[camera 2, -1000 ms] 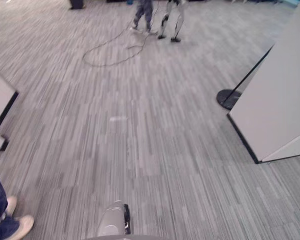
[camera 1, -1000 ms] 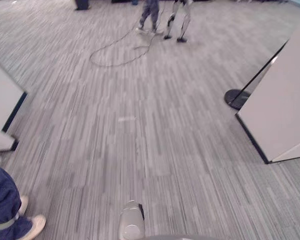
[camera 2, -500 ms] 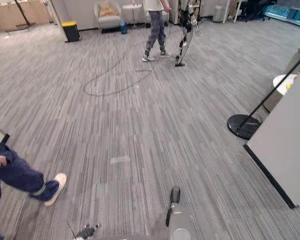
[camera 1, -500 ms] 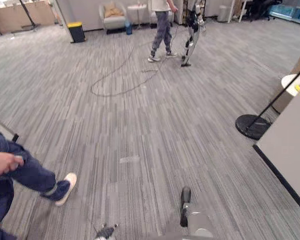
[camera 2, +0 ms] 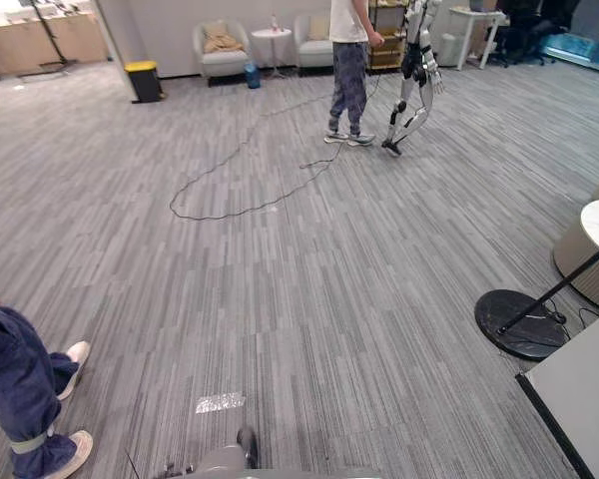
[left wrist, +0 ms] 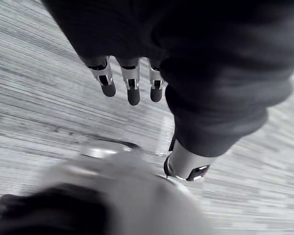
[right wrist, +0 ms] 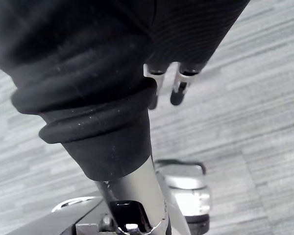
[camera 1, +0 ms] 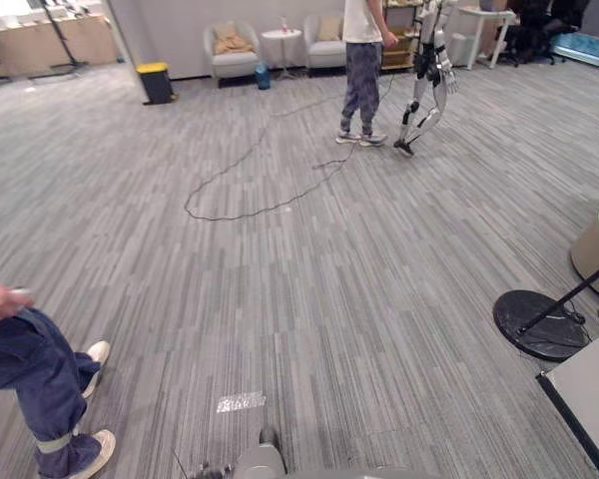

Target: Organize washtable

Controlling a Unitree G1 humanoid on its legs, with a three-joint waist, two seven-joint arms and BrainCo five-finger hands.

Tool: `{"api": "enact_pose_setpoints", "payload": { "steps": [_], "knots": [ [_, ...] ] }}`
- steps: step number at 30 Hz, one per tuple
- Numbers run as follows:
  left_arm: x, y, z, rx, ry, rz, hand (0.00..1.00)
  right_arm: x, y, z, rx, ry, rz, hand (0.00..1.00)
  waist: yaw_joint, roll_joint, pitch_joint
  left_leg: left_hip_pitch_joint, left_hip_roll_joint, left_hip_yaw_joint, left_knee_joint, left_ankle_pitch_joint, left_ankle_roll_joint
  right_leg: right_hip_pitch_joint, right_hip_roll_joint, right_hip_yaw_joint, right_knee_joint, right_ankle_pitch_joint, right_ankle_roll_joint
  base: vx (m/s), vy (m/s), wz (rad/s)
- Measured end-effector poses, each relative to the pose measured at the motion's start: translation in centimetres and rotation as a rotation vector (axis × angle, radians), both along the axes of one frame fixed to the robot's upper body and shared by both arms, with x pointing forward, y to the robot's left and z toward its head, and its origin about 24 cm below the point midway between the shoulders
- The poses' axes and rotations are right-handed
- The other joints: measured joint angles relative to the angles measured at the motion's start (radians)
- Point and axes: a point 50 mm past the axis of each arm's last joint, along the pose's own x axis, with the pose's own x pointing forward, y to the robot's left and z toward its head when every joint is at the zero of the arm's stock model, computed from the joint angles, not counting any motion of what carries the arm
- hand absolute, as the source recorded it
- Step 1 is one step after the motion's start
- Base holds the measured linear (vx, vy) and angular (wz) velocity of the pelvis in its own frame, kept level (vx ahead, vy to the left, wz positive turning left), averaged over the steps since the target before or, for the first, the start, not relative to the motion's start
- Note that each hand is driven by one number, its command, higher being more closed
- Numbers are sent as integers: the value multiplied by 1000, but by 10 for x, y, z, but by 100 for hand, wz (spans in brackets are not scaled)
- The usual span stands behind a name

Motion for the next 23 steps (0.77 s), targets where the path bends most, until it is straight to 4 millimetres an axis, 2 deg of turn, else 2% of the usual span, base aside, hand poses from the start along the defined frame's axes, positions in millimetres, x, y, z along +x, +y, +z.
{"api": "enact_pose_setpoints", "payload": {
  "steps": [1,2,3,4,5,6,7,8,9,10,11,12,13,14,15,16,17,18,19,23],
  "knots": [
    [-11,2,-1,0,36,4,0,0,3,-1,5,2,13,0,8,-3,-2,10,-17,5,18,25,24,9,-19,26,6,-25,14,470,285,-100],
    [-22,3,-1,-2,79,7,0,-2,6,-1,13,10,11,0,14,-33,-19,33,-37,42,57,3,61,6,-59,62,59,-51,20,480,269,-100],
    [-23,3,-1,-2,82,7,0,-3,5,-1,11,11,4,0,17,-28,-18,49,-35,68,64,-14,86,-11,-68,68,109,-51,18,572,333,-103],
    [-24,1,-1,-3,87,-7,0,-4,2,-1,5,4,-17,0,20,-11,-28,79,-34,101,56,-38,92,-60,-82,70,217,-41,5,276,165,-72],
    [-24,0,-2,-7,93,-22,0,-4,-1,0,-2,-9,-38,0,19,-16,-35,111,-36,123,45,-46,102,-92,-91,67,295,-25,-4,325,243,-76],
    [-27,-2,-2,-12,113,-55,0,-6,-3,1,-7,-27,-89,0,14,0,-34,177,-48,150,12,-54,117,-144,-116,49,446,27,-10,357,244,-47],
    [-26,-3,-3,-10,126,-117,0,-10,-6,1,-16,-34,-127,0,-21,17,-38,236,-58,159,-29,-72,137,-186,-137,36,574,50,9,357,244,-26],
    [-26,-3,-3,-10,131,-138,0,-13,-6,1,-16,-33,-139,0,-36,20,-40,264,-60,158,-42,-80,143,-198,-148,28,605,25,28,388,177,-2],
    [-22,-4,-3,1,132,-172,0,-18,-6,1,-18,-27,-146,0,-48,28,-44,310,-56,159,-70,-89,141,-236,-158,-4,619,-32,52,292,70,8],
    [-11,-5,-3,6,109,-178,0,-23,-2,1,-11,-16,-147,0,-58,44,-53,332,-41,157,-103,-90,140,-284,-149,-32,560,-63,57,333,63,14],
    [-6,-5,-3,8,96,-181,0,-24,0,0,-6,-12,-146,0,-65,44,-54,337,-34,152,-117,-95,133,-309,-141,-35,502,-62,58,269,-16,32],
    [4,-2,-2,18,69,-183,0,-27,6,-1,8,-2,-148,0,-66,42,-63,339,-36,141,-137,-99,126,-340,-122,-7,320,-25,92,293,-74,45],
    [12,7,0,45,38,-181,0,-31,11,-2,20,12,-151,0,-66,0,-72,337,-70,118,-146,-106,107,-355,-127,50,131,77,109,331,-99,51],
    [16,14,2,64,27,-180,0,-35,15,-3,29,19,-156,0,-66,-44,-78,339,-95,101,-145,-112,94,-362,-143,68,96,192,106,381,-150,76],
    [23,12,2,66,16,-177,0,-41,14,-3,23,41,-160,0,-67,-28,-79,337,-81,60,-141,-106,67,-357,-133,33,127,192,84,401,-139,72],
    [23,1,1,39,4,-140,0,-42,7,-1,6,43,-148,0,-61,3,-105,320,-59,58,-144,-105,61,-352,-116,23,93,175,76,413,-118,55],
    [23,-3,0,32,1,-124,0,-36,3,-1,-1,33,-135,0,-58,22,-104,320,-45,57,-154,-109,54,-351,-105,19,77,175,75,364,-61,16],
    [24,-5,0,28,-3,-107,0,-20,1,0,-6,-5,-121,0,-62,39,-106,308,-26,54,-162,-109,53,-348,-89,4,50,181,66,306,-54,12],
    [25,-4,0,27,-2,-112,0,-14,2,-1,-5,-13,-94,0,-63,39,-106,302,-12,45,-161,-107,49,-329,-74,-15,20,183,63,261,-58,25],
    [25,-4,0,27,-8,-124,0,-16,4,-1,2,4,-94,0,-63,21,-112,303,1,27,-172,-105,47,-272,-62,-53,-61,194,59,172,-16,24]
  ]
}}
